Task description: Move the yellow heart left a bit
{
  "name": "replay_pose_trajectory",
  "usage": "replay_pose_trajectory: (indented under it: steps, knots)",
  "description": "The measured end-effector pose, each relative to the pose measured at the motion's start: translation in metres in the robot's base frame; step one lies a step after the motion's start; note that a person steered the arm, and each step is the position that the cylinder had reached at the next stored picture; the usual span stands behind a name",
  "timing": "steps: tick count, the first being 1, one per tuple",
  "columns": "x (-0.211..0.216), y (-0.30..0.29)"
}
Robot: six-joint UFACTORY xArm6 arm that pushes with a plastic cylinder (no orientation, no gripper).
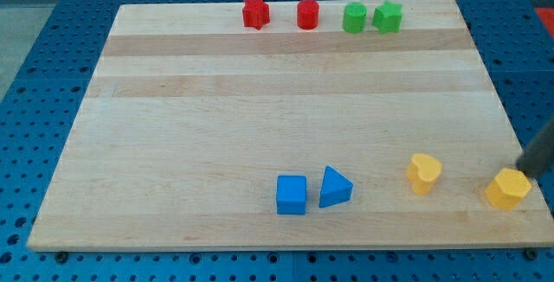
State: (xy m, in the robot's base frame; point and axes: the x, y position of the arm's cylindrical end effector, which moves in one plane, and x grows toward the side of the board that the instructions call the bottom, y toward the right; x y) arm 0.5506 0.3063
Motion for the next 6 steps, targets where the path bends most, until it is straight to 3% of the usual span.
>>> replay_pose_trajectory:
  steps: [1,3,5,6]
  knots:
    - [0.061,-0.022]
    - [0.011,-0.050]
    - [0.029,-0.121]
    - [0.013,-0.121]
